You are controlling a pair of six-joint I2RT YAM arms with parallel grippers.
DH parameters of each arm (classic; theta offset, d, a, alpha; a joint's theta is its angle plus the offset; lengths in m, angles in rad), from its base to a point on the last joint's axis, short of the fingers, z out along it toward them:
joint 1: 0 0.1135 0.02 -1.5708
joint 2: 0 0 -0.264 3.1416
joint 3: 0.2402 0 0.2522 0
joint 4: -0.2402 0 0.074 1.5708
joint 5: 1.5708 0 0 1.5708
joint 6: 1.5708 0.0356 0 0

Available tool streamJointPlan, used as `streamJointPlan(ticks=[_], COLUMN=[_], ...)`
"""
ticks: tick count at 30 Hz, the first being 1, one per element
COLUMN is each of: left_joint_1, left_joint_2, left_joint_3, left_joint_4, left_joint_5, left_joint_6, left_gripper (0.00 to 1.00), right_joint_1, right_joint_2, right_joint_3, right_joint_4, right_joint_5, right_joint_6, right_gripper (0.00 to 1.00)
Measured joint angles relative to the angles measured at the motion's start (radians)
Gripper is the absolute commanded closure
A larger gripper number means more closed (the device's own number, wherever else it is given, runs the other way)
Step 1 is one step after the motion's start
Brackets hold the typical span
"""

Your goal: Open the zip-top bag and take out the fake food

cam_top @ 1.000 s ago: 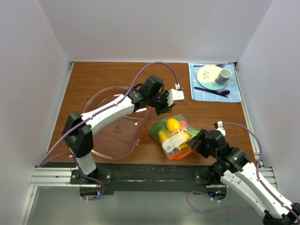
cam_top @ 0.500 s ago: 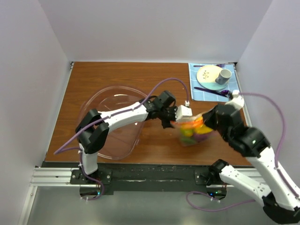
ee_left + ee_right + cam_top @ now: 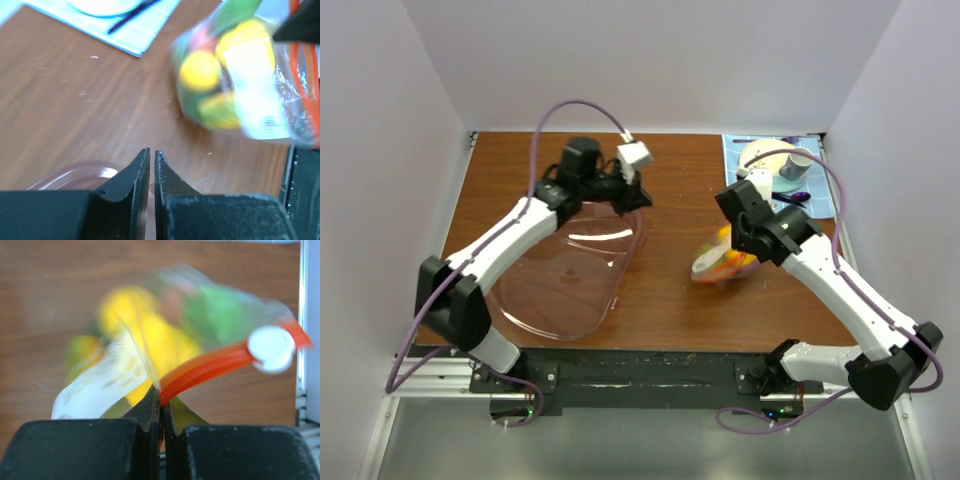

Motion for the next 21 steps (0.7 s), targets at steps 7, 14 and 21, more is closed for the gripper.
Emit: streamJointPlan(ticks=[7,14,21], left_joint_1=[0.001,-0.003,-0.003], left_joint_2=[-0.143,-0.157,-0.182], left_joint_3=[-0.04,-0.04,-0.04], left_joint_4=[-0.04,-0.088,-0.12], left_joint_5=[-0.002,-0.024,-0.026], left_joint_6=[0.03,0.055,0.063], left_gripper=[0.85,0.85,0.85], right_joint_1=[-0.034,-0.056,-0.064], right_joint_2=[-0.025,-0.103,-0.097], right_joint_3=[-0.072,0.002,0.124], right_joint_4=[-0.016,-0.145,-0.254], right_joint_5=[-0.012,0.031,0.171], right_joint_6=[-0.021,-0.05,-0.121], right_gripper=[1.0,1.0,1.0])
